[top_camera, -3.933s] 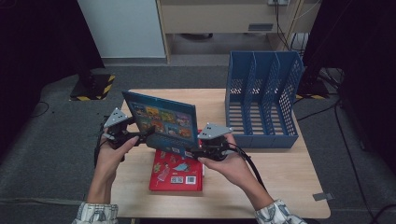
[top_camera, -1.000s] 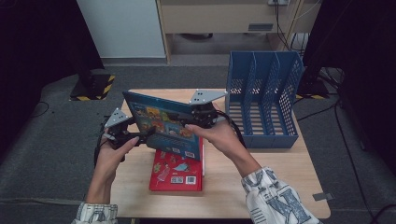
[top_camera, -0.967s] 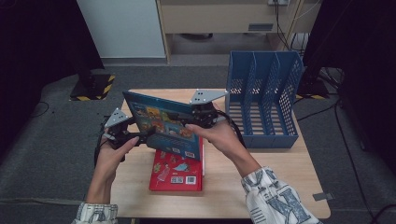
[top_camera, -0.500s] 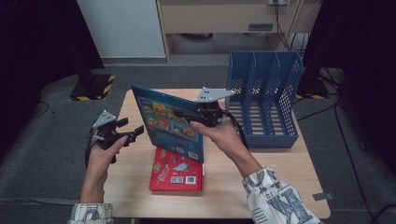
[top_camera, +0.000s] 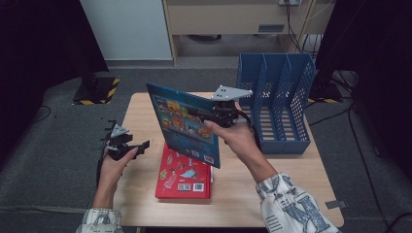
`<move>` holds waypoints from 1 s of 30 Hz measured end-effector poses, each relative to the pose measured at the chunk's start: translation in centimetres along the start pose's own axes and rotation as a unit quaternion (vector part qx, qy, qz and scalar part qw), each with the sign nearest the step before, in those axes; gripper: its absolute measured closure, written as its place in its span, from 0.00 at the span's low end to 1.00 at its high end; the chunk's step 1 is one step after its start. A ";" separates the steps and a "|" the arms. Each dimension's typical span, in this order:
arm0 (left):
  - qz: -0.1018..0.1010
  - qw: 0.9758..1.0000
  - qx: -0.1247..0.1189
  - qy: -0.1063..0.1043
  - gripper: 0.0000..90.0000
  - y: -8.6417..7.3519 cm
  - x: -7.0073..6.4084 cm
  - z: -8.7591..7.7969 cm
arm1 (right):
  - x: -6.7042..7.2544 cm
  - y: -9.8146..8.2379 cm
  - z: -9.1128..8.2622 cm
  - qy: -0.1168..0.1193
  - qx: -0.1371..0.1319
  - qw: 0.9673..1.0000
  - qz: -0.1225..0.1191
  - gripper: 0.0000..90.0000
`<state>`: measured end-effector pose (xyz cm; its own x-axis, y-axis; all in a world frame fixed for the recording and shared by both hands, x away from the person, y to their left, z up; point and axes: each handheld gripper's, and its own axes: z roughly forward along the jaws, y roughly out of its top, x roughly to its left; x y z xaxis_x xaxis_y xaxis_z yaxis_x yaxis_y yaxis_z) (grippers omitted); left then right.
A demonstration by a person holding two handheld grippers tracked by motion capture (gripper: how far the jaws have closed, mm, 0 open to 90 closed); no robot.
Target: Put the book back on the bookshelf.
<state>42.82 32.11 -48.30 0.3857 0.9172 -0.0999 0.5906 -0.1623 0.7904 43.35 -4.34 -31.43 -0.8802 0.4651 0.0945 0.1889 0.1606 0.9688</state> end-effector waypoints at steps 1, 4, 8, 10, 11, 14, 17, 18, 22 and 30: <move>-0.001 1.000 0.005 0.000 0.17 -0.2 0.1 0.2 | -0.1 0.1 -0.1 -0.002 0.000 1.000 0.001 0.92; -0.001 1.000 0.015 0.006 0.17 -0.5 0.3 0.6 | -0.3 0.2 -0.3 -0.010 0.002 1.000 0.003 0.92; 0.008 0.999 0.037 0.023 0.16 -1.0 0.5 1.0 | -0.6 0.6 -0.8 -0.026 0.004 1.000 0.002 0.92; 0.016 0.998 0.043 0.036 0.16 -1.1 0.5 1.2 | -0.9 0.9 -1.3 -0.036 0.001 0.999 0.005 0.92; 0.016 0.998 0.043 0.036 0.16 -1.1 0.5 1.2 | -0.9 0.9 -1.3 -0.036 0.001 0.999 0.005 0.92; 0.020 0.997 0.058 0.048 0.14 -1.3 0.6 1.6 | -1.3 1.5 -2.0 -0.049 -0.001 0.999 0.009 0.92; 0.013 0.997 0.067 0.046 0.13 -1.7 0.5 1.9 | -1.6 1.9 -2.4 -0.064 -0.003 0.998 0.011 0.92; 0.014 0.996 0.070 0.048 0.13 -1.8 0.5 2.0 | -1.6 1.9 -2.4 -0.064 -0.003 0.998 0.011 0.92; 0.012 0.996 0.076 0.050 0.12 -2.0 0.5 2.3 | -2.1 2.2 -2.8 -0.080 -0.001 0.997 0.017 0.92; 0.002 0.995 0.087 0.054 0.12 -2.4 1.0 2.6 | -2.8 3.0 -3.8 -0.112 0.000 0.994 0.020 0.92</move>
<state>43.67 32.50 -51.89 0.3153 0.9487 -0.0252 0.7068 -0.2170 0.6733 44.73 -8.43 -27.93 -0.7530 0.6531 0.0798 0.2215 0.1375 0.9654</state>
